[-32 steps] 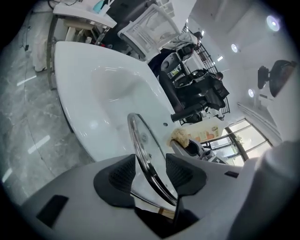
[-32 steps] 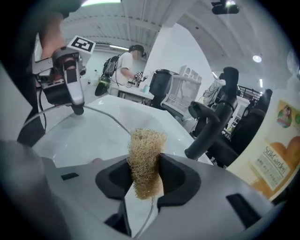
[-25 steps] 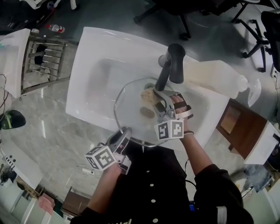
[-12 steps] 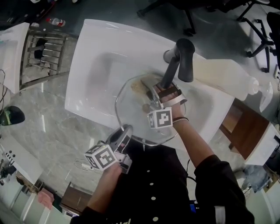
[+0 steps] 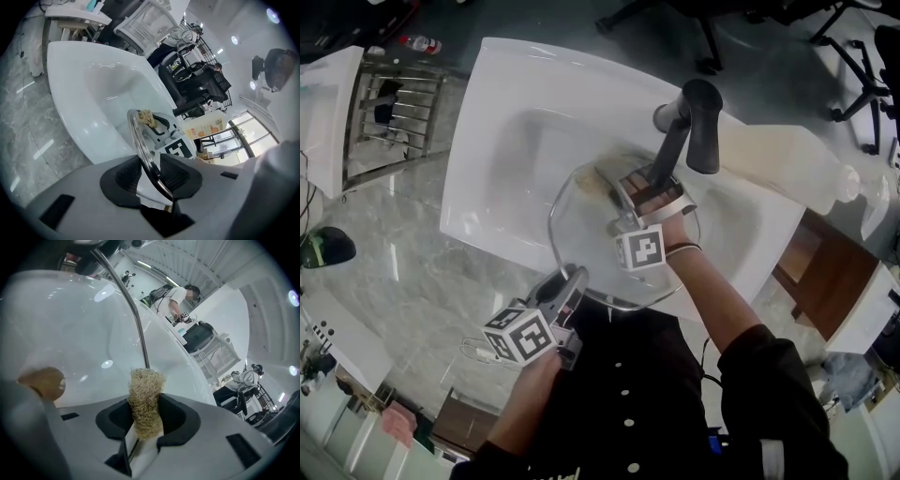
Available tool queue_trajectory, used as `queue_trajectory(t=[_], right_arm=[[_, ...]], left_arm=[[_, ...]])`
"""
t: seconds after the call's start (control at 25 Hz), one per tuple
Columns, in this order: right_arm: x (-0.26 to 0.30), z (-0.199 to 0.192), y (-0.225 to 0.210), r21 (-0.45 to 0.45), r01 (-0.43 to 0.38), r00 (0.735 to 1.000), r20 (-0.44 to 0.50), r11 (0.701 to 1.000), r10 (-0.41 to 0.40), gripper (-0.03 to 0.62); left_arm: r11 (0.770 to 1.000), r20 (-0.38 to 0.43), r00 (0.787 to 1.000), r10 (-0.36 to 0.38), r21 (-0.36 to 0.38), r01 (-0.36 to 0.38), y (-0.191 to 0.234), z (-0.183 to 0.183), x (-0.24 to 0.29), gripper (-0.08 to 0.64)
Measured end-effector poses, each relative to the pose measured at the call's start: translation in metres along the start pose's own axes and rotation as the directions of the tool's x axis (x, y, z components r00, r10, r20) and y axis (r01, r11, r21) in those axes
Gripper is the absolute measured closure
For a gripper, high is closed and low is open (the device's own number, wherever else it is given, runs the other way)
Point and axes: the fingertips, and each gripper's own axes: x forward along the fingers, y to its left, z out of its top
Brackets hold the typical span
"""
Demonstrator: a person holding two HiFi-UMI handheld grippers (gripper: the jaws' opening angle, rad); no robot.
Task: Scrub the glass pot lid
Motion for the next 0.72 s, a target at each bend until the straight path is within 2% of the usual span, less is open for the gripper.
queue_trajectory(t=[0.12, 0.36, 0.72], right_arm=[[-0.001, -0.004, 0.0, -0.01, -0.008, 1.0, -0.004, 1.0, 0.008, 0.446], [-0.006, -0.015, 0.008, -0.029, -0.057, 0.998, -0.034, 0.998, 0.056, 0.449], [-0.015, -0.031, 0.017, -0.026, -0.083, 0.994, -0.078, 0.996, 0.081, 0.451]], left_arm=[[1.0, 0.001, 1.0, 0.006, 0.029, -0.006, 0.0, 0.003, -0.001, 0.419], [1.0, 0.003, 1.0, -0.001, 0.025, 0.001, 0.001, 0.004, -0.001, 0.416], [1.0, 0.001, 1.0, 0.009, 0.02, -0.009, 0.002, 0.003, -0.001, 0.416]])
